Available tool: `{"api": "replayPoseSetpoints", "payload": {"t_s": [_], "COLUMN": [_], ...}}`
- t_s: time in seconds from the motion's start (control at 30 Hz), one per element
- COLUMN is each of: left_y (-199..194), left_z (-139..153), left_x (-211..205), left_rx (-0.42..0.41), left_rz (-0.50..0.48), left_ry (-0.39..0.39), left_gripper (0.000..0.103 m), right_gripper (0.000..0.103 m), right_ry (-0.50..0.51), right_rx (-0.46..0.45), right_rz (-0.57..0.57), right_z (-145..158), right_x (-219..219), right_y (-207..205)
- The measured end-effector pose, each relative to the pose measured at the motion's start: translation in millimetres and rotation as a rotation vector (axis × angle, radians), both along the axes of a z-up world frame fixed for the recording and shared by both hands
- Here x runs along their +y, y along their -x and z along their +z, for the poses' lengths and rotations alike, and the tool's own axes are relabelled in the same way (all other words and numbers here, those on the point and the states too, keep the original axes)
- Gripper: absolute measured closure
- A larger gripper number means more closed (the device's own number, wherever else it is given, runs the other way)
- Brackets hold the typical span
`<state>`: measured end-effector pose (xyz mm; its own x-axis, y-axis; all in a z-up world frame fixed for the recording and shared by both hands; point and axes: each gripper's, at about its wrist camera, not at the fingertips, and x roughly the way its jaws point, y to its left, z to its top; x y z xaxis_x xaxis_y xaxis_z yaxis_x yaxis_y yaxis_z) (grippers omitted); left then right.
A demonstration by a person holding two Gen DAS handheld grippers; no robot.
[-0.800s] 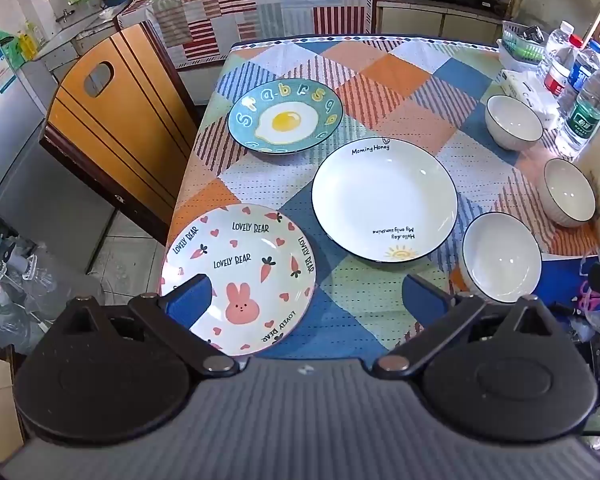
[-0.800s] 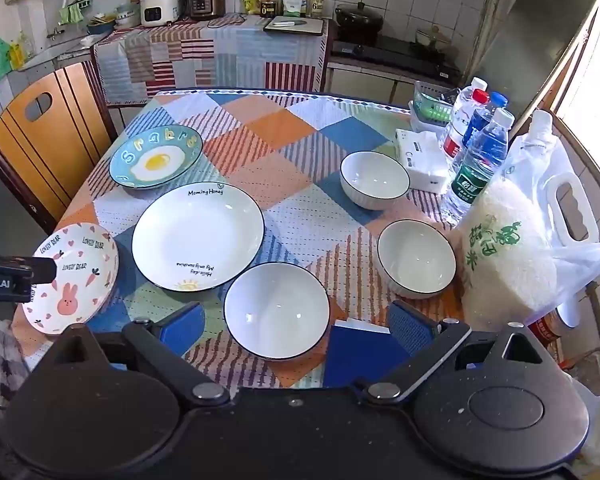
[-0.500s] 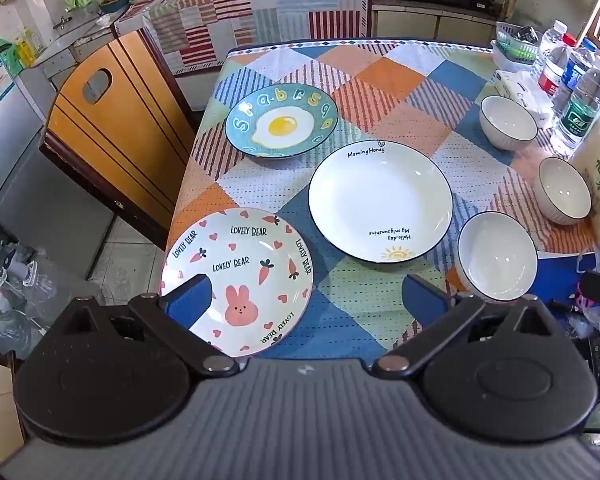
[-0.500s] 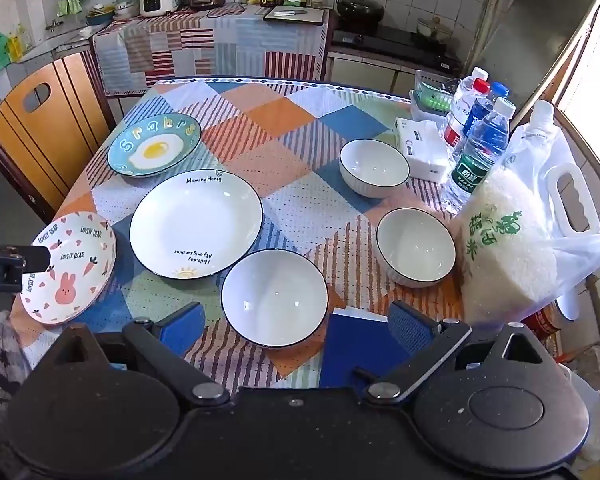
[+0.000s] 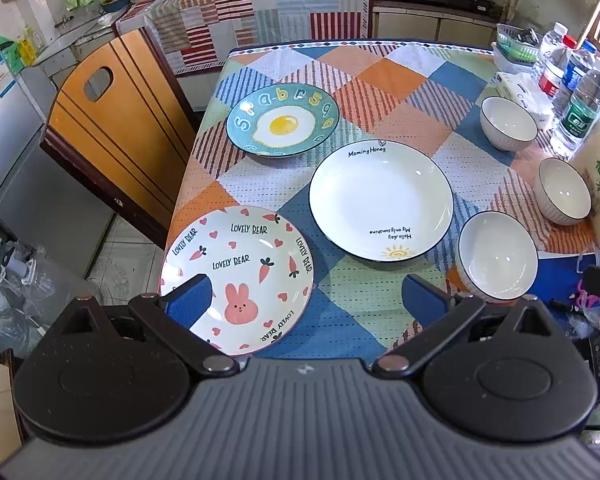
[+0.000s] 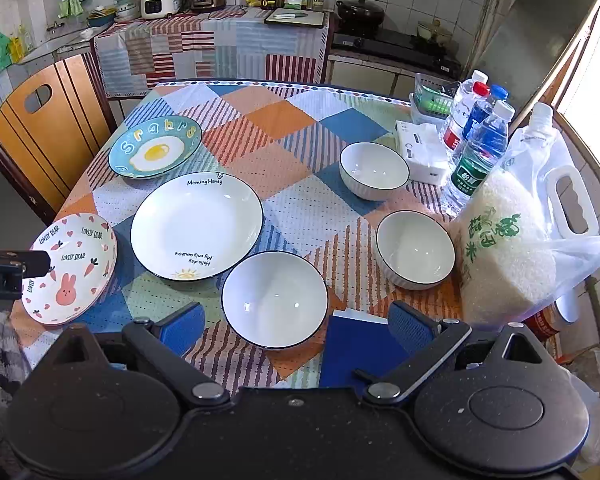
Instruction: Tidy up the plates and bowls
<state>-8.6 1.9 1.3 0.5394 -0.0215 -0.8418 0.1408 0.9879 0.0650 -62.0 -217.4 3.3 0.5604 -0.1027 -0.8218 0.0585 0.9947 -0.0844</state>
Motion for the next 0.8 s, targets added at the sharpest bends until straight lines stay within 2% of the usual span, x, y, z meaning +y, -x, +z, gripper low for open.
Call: {"api": "replayPoseSetpoints", "payload": {"t_s": [0.8], "left_y": [-5.4], "left_z": [-4.9], "left_x": [-2.5], "left_rx": [0.009], "left_rz": [0.004], "left_ry": [-0.004], "left_gripper": [0.000], "right_gripper": [0.003], "right_ry": [0.004], "right_rx": [0.012], "right_rz": [0.011], "right_z": [-4.9], "right_x": [4.7], "right_y": [-4.5]}}
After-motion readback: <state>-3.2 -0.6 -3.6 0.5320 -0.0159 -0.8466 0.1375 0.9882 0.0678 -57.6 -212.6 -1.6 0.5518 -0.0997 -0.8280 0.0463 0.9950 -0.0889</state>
